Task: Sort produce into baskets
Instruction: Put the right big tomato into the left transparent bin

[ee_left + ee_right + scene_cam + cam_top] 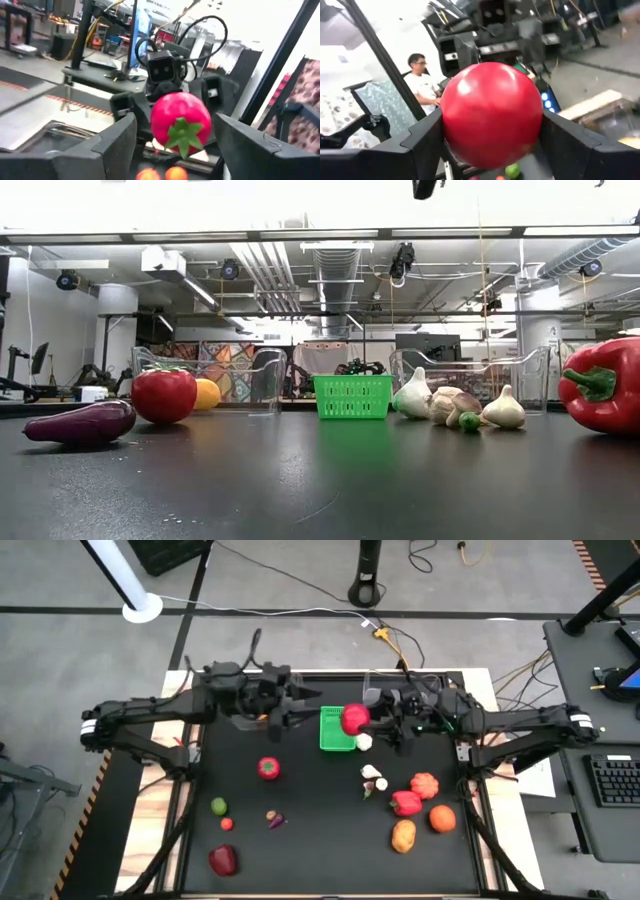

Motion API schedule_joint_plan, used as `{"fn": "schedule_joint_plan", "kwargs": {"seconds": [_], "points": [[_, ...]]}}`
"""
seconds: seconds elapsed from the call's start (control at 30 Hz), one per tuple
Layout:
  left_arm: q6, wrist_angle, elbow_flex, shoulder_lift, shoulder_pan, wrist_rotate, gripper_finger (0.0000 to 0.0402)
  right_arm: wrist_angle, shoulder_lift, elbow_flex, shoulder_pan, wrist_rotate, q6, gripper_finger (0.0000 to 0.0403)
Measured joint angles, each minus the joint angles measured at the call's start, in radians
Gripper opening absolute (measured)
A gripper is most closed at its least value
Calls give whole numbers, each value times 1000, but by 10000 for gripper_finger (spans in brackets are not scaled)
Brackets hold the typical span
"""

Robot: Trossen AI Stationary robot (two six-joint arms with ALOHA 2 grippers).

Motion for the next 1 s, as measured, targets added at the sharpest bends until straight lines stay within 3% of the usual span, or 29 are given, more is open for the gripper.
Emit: {"fn": "schedule_joint_plan", "kwargs": {"seconds": [0.27, 0.43, 1.0], "points": [[-54, 106, 0, 78, -16, -21, 316, 3, 10, 14, 0, -12, -36, 278], [30, 143, 0, 106, -44, -19, 350, 1, 4, 14, 0, -12, -39, 279], [4, 248, 0, 205, -60, 22, 356, -7, 4, 14, 0, -9, -30, 280]]}}
